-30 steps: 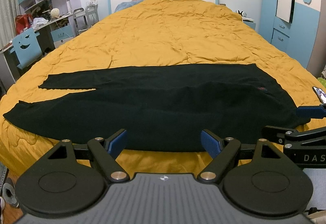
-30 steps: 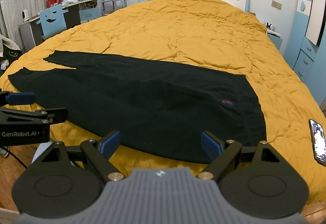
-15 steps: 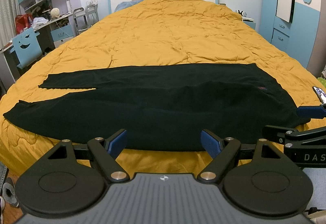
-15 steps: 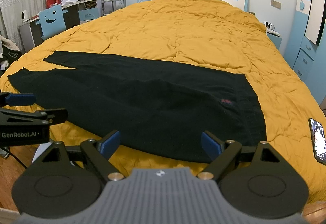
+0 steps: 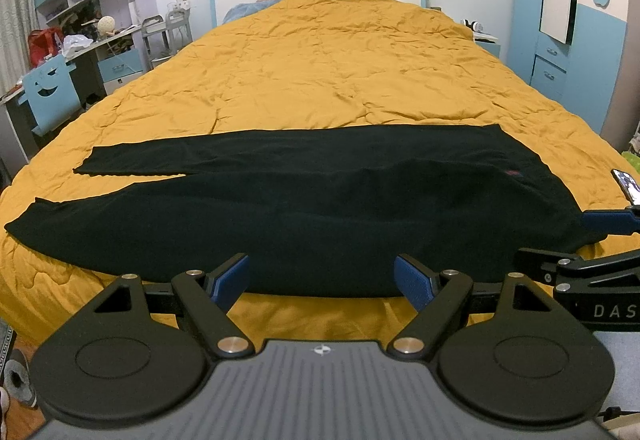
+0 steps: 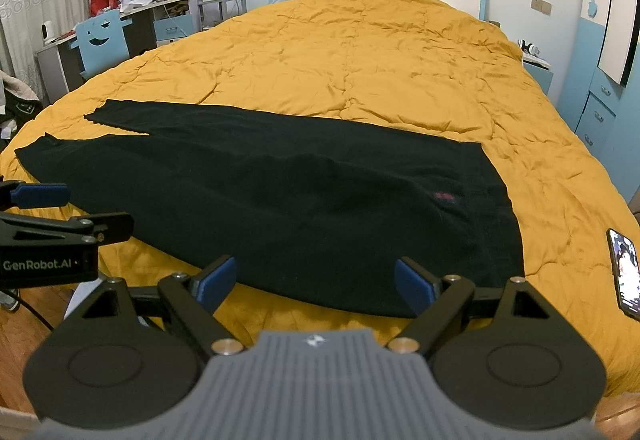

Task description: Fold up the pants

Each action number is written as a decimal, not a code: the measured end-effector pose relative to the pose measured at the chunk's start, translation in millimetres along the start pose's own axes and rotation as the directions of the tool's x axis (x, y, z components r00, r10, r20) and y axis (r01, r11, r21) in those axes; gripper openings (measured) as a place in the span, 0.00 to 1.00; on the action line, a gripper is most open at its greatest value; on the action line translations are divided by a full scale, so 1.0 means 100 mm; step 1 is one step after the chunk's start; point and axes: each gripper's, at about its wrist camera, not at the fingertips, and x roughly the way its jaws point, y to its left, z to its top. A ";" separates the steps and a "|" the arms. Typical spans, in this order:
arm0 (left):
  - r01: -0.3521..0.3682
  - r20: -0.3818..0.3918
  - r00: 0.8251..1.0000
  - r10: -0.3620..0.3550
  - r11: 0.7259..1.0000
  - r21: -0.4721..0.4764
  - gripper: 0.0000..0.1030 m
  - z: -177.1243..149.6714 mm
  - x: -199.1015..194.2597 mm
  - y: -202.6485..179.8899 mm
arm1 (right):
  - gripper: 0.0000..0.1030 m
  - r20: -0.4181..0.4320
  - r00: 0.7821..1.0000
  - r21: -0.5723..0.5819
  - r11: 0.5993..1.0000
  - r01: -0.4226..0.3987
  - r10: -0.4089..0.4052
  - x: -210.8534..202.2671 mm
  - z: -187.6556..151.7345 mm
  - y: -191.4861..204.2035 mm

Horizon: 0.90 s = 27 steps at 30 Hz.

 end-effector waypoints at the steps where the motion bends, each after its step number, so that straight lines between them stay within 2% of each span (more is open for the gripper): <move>1: 0.000 0.000 1.000 0.000 1.000 0.000 0.93 -0.01 0.00 0.00 | 0.80 0.000 1.000 0.001 1.000 0.001 -0.001 0.00 0.00 0.00; 24: -0.004 0.002 1.000 0.004 1.000 -0.005 0.92 -0.01 0.06 0.02 | 0.80 -0.014 1.000 0.008 1.000 0.000 0.000 0.00 0.00 -0.01; 27: -0.015 0.001 1.000 0.015 1.000 -0.012 0.88 -0.04 0.11 0.08 | 0.80 -0.016 1.000 0.012 1.000 -0.002 0.002 0.02 0.01 -0.04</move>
